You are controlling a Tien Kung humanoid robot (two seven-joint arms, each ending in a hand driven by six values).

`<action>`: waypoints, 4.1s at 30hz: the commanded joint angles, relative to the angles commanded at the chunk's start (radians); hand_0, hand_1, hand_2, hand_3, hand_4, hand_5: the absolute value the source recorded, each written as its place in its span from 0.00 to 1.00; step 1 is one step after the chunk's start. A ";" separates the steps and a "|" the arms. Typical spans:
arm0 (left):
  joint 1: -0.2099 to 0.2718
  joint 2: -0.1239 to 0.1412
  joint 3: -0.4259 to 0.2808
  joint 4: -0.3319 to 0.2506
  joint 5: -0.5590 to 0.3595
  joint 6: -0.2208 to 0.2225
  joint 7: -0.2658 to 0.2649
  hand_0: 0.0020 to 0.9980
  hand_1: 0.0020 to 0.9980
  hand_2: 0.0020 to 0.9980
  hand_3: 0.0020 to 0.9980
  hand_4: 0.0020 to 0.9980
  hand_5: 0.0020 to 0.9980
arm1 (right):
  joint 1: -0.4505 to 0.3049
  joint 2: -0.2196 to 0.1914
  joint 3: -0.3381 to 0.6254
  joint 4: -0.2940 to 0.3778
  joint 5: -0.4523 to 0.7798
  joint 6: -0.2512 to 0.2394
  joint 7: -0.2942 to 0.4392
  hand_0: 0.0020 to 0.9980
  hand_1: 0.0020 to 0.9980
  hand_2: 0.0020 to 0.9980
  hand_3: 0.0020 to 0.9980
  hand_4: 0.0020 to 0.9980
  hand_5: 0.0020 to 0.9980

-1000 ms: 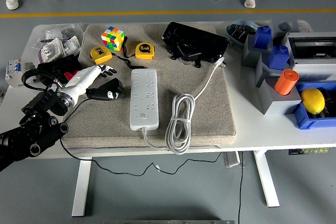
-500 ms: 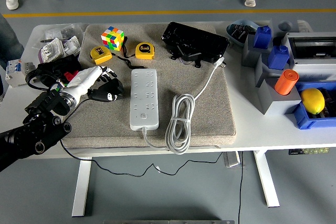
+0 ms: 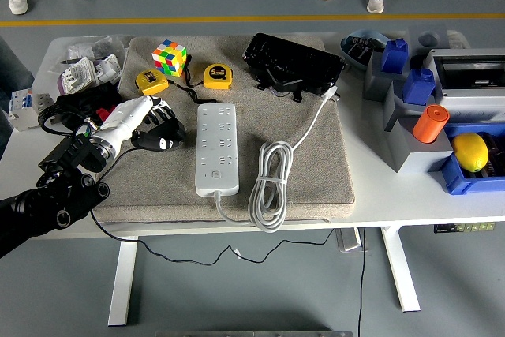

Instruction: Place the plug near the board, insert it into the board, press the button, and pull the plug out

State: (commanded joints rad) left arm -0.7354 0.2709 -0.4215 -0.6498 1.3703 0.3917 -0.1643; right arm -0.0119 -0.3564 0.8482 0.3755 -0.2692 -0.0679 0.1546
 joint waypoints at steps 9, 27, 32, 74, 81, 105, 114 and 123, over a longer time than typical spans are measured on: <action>-0.001 0.002 0.011 -0.003 0.007 0.023 -0.025 0.31 0.36 0.40 0.53 0.88 0.06 | -0.001 0.000 0.000 0.000 -0.002 -0.001 0.001 0.72 0.73 0.72 0.61 1.00 0.65; 0.008 0.045 -0.026 -0.094 0.049 0.021 -0.067 0.30 0.32 0.37 0.52 0.87 0.04 | -0.003 -0.001 0.004 0.000 -0.004 -0.002 0.001 0.72 0.73 0.72 0.61 1.00 0.64; -0.004 0.077 -0.013 -0.168 0.067 0.013 -0.094 0.30 0.32 0.37 0.52 0.87 0.04 | -0.004 -0.002 0.006 0.001 -0.006 -0.002 0.001 0.72 0.73 0.72 0.61 1.00 0.64; -0.190 0.073 0.293 -0.111 0.063 -0.040 -0.197 0.33 0.35 0.38 0.52 0.88 0.06 | 0.011 -0.017 -0.005 0.007 -0.009 0.002 0.000 0.72 0.72 0.72 0.61 1.00 0.63; -0.197 0.067 0.308 -0.095 0.065 -0.035 -0.196 0.34 0.36 0.38 0.52 0.88 0.08 | 0.011 -0.016 -0.005 0.007 -0.008 0.002 0.001 0.72 0.72 0.72 0.61 1.00 0.63; -0.215 0.064 0.338 -0.062 0.069 -0.041 -0.203 0.36 0.37 0.39 0.52 0.88 0.09 | 0.012 -0.017 0.008 0.013 -0.020 0.002 0.002 0.72 0.72 0.72 0.61 1.00 0.63; -0.216 0.068 0.346 -0.065 0.063 -0.053 -0.207 0.36 0.37 0.39 0.52 0.88 0.09 | 0.012 -0.017 0.008 0.013 -0.020 0.001 0.004 0.72 0.72 0.72 0.61 1.00 0.63; -0.217 0.070 0.348 -0.067 0.056 -0.061 -0.210 0.36 0.37 0.39 0.52 0.88 0.09 | 0.013 -0.016 0.010 0.013 -0.020 0.001 0.006 0.72 0.72 0.72 0.61 1.00 0.63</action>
State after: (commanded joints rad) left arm -0.9522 0.3411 -0.0740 -0.7169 1.4267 0.3303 -0.3742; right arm 0.0008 -0.3726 0.8586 0.3885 -0.2888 -0.0672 0.1602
